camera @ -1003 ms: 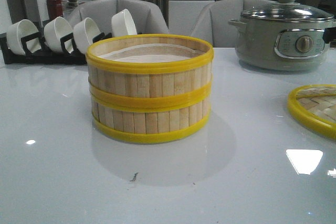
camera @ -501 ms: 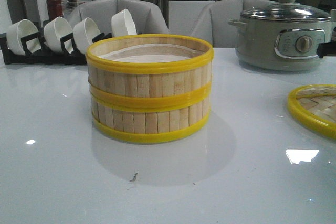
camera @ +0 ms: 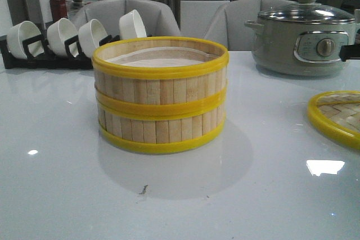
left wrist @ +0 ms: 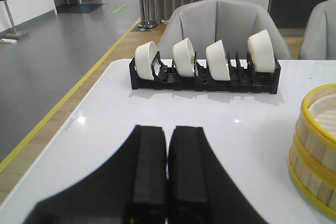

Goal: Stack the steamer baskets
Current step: 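Move the right gripper down onto the woven bamboo lid's center, then grasp the lid's center hub with the right gripper and lift, then carry the lid over the stack and lower it on top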

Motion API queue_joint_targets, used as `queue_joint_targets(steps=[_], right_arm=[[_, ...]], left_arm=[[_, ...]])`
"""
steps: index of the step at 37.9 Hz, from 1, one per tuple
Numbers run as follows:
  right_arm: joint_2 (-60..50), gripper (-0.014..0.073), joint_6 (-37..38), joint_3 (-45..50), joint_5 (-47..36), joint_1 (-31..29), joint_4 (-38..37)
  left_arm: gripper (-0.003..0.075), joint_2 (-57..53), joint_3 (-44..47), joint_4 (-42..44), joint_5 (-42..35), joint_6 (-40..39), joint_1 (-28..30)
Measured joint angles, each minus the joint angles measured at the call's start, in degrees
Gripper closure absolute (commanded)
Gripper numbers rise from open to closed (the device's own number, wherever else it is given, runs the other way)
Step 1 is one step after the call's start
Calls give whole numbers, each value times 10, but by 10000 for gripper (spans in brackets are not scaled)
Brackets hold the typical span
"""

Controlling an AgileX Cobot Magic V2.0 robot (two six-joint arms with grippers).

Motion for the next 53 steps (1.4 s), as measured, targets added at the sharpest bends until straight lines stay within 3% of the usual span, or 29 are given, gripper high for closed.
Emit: queue_joint_targets(steps=[6,14,35,53], right_arm=[[0,461,0,0,5,0,0],[0,547,0,0,7,0,0],[-18,546,0,-10,40,38,0],[-35,546,0,-240,161,167,5]], left_arm=[[633,0,0,0,0,0,0],[633,0,0,0,0,0,0],[633,1,0,0,0,0,0],[633,1,0,0,0,0,0]])
